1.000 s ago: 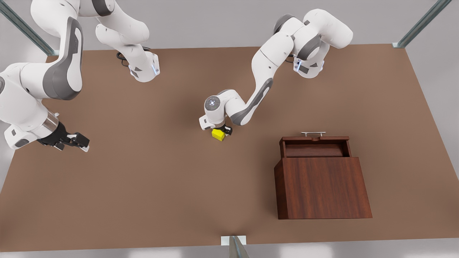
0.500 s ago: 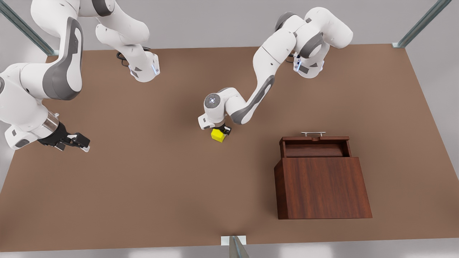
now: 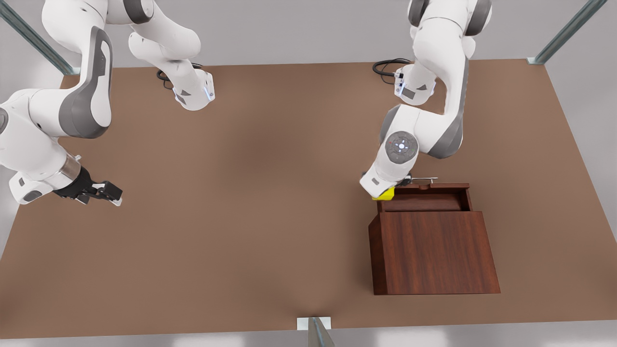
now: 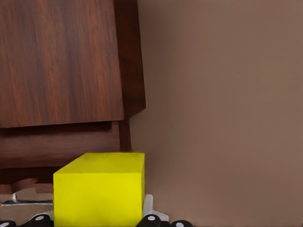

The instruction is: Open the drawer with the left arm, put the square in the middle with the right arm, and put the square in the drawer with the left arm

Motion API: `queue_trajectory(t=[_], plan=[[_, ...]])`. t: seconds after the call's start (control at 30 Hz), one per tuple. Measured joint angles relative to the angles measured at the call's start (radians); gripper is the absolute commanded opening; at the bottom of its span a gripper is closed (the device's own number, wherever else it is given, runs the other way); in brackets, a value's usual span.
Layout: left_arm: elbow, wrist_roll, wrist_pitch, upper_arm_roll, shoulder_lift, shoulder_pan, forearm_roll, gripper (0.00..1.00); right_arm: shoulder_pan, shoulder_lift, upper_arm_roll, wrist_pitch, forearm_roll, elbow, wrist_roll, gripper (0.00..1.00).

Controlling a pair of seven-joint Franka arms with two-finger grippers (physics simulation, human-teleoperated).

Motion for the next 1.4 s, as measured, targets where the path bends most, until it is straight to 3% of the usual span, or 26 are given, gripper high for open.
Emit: queue_trajectory(t=[0.2,0.77,0.83,0.9,1.2,1.4], plan=[[-0.061,0.049,0.010,0.087,-0.022,0.002,-0.050,0.66,0.000,0.000,0.000,0.000,0.002,0.000,0.000,1.00],[-0.089,0.103,0.078,0.128,0.051,0.034,-0.065,0.67,0.001,0.002,0.000,0.002,0.002,0.000,0.000,1.00],[-0.089,0.103,0.078,0.128,0.060,0.034,-0.065,0.75,0.001,0.003,0.000,0.001,0.002,0.000,0.000,1.00],[-0.089,0.104,0.077,0.128,0.064,0.035,-0.068,1.00,0.001,0.003,0.000,0.002,0.002,0.000,0.000,1.00],[-0.072,0.084,0.014,0.141,0.054,0.032,-0.074,1.00,0.001,0.003,0.000,0.002,0.002,0.000,0.000,1.00],[0.168,0.083,-0.085,0.155,0.031,0.035,-0.073,1.00,0.001,0.003,0.000,0.001,0.002,0.000,0.000,1.00]])
